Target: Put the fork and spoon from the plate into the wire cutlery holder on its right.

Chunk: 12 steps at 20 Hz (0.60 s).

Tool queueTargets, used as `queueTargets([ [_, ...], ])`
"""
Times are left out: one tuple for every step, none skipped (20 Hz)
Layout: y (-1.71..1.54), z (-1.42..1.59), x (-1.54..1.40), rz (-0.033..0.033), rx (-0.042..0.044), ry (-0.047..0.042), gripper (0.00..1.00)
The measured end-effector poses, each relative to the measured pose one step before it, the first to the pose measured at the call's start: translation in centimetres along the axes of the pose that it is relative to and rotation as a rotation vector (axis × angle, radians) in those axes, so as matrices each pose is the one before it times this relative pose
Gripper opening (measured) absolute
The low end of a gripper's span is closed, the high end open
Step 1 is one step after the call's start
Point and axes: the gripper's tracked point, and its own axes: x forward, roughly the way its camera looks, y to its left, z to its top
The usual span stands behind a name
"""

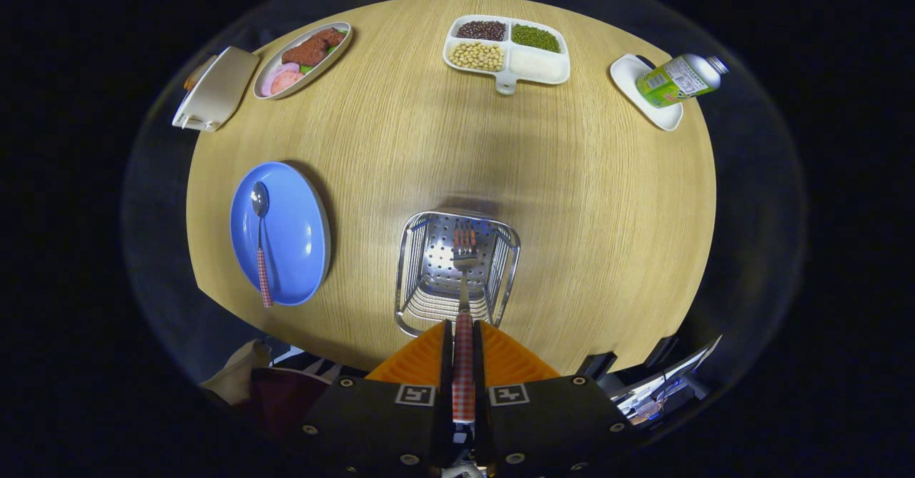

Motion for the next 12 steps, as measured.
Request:
queueTargets([
  [-0.065,0.129,-0.057,0.00184,0.00339,-0.00985,0.14],
  [0.125,0.09,-0.16,0.00632,0.00459,-0.01178,0.14],
  [0.176,0.173,-0.332,0.00807,0.00645,-0.01559,0.17],
  [0.127,0.261,-0.059,0.00342,0.00088,-0.02138,0.18],
  [0.211,0.154,-0.352,0.00682,-0.00436,-0.02236,0.22],
  [0.397,0.066,-0.284,0.00973,-0.00331,-0.02003,0.25],
  [0.331,0.01,-0.306,0.00623,-0.00306,-0.01829,0.3],
  [0.239,0.119,-0.318,-0.00117,-0.00579,-0.02234,0.33],
  [0.198,0.069,-0.225,-0.00317,-0.00782,-0.02533,0.39],
  [0.312,0.11,-0.235,-0.00109,-0.00805,-0.02313,0.44],
  [0.345,0.199,-0.318,0.00049,0.00001,-0.0286,0.5],
  [0.507,0.214,-0.336,0.00382,0.00249,-0.0307,0.55],
])
